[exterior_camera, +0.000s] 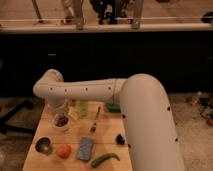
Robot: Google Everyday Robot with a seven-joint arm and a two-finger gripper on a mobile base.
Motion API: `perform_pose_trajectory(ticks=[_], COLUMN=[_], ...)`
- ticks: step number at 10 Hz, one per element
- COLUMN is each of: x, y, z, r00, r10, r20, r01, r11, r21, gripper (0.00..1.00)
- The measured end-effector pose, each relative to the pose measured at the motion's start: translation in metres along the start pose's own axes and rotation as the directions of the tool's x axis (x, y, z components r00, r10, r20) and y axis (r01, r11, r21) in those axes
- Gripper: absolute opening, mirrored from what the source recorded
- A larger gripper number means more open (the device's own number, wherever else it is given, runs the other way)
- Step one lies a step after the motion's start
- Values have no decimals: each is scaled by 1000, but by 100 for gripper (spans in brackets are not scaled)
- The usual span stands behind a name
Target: Place grapes in table surface
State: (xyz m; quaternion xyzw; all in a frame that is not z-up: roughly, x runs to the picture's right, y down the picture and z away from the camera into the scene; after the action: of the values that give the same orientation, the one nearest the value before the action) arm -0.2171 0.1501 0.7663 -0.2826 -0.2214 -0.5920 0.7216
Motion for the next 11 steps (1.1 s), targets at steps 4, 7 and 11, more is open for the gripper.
perform_pose_trajectory(ticks=[4,7,11], x=[-1,-2,-2], y=[4,4,3], z=[5,6,5], r00=[1000,1000,1000], r10=[8,11,12], r20=[-2,-2,-4], r01=[-8,-12,-12], r11=[1000,999,999], r21=[-19,-37,-30], gripper=[53,21,0])
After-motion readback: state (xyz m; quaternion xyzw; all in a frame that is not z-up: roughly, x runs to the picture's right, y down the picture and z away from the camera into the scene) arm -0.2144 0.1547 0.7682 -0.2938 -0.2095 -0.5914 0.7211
